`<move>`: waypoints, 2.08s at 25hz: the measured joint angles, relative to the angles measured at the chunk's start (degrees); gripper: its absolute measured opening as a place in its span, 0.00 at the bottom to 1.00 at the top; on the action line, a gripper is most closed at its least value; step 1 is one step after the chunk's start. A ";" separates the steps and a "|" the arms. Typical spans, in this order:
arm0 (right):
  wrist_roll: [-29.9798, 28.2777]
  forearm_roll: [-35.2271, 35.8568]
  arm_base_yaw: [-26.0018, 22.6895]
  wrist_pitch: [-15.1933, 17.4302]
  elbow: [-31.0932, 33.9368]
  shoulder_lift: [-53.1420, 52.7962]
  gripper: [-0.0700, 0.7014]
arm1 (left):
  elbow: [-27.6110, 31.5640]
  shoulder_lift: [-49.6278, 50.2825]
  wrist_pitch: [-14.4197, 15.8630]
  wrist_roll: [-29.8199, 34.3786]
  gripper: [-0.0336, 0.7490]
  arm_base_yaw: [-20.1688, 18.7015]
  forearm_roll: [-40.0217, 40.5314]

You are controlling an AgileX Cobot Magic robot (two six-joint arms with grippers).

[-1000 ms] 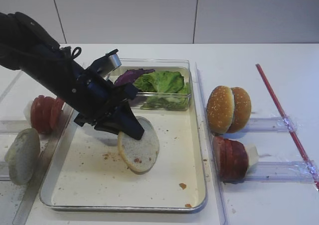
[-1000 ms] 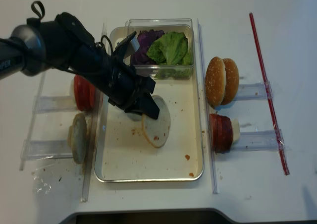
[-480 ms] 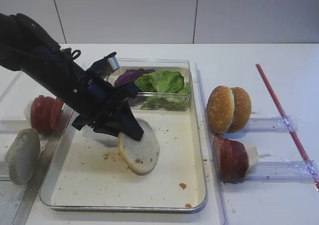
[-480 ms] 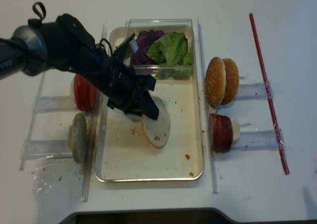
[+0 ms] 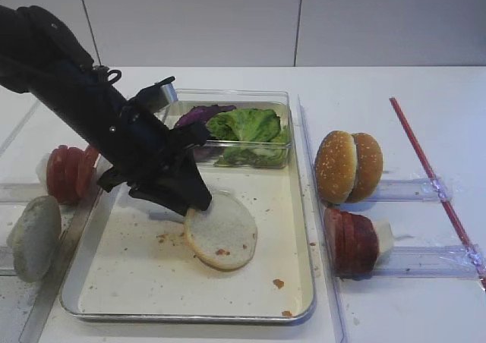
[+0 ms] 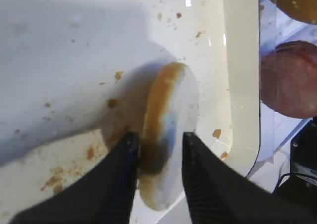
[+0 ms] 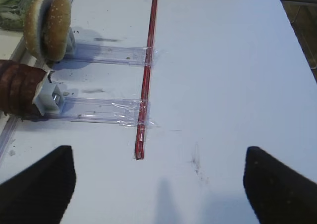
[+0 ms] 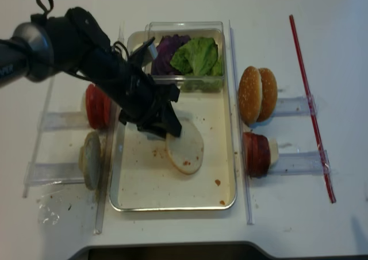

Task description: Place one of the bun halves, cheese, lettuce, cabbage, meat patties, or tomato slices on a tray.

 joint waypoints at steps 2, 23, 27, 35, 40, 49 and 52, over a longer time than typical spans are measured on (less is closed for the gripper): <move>0.00 0.00 0.00 0.00 0.00 0.00 0.99 | -0.82 0.00 0.48 -1.63 0.32 0.00 1.55; 0.00 0.00 0.00 0.00 0.00 0.00 0.99 | -13.27 0.00 6.84 -20.90 0.36 -2.94 26.79; 0.00 0.00 0.00 0.00 0.00 0.00 0.99 | -14.22 -0.63 6.98 -22.99 0.42 -3.87 28.13; 0.00 0.00 0.00 0.00 0.00 0.00 0.99 | -14.22 -3.98 7.25 -26.00 0.44 -3.87 33.59; 0.00 0.00 0.00 0.00 0.00 0.00 0.99 | -13.89 -8.02 7.52 -27.52 0.44 -3.87 38.42; -0.10 0.00 0.00 0.00 0.00 0.00 0.99 | -6.61 -16.88 7.97 -27.88 0.44 0.58 42.25; -0.10 0.00 0.00 0.00 0.00 0.00 0.99 | -3.48 -20.15 7.97 -27.88 0.44 3.06 43.40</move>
